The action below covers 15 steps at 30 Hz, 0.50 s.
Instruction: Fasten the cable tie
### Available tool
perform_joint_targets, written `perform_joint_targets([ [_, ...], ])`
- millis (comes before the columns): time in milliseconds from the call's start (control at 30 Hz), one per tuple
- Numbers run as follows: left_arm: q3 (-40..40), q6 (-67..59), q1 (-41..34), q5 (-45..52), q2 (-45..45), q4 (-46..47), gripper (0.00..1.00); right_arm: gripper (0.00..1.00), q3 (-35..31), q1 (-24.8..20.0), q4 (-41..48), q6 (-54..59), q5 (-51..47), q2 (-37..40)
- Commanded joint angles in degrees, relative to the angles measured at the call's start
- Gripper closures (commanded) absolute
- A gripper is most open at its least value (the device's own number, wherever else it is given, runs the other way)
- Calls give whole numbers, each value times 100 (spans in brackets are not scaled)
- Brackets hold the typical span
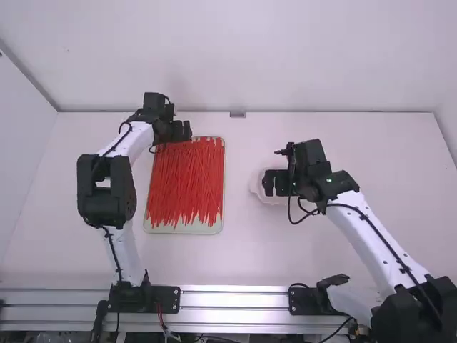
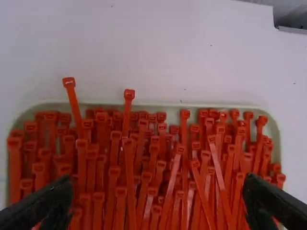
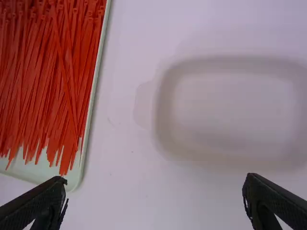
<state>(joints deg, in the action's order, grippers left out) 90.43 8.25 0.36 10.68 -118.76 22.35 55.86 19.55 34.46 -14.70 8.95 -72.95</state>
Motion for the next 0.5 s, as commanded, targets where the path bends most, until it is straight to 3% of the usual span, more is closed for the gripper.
perform_joint_targets([
  [0,101,103,-111,35,-184,-55,11,1,-37,-4,-4,-52,22,72],
  [200,101,140,-245,-13,-479,-413,16,1,-37,-7,-44,-55,24,68],
  [233,101,138,-271,-90,-503,-424,24,1,-37,-9,-26,-52,13,68],
  [300,101,136,-284,-216,-527,-446,28,2,-37,7,-2,-52,2,66],
  [467,101,140,-337,-632,-643,-614,28,2,-37,-74,28,-52,9,66],
])
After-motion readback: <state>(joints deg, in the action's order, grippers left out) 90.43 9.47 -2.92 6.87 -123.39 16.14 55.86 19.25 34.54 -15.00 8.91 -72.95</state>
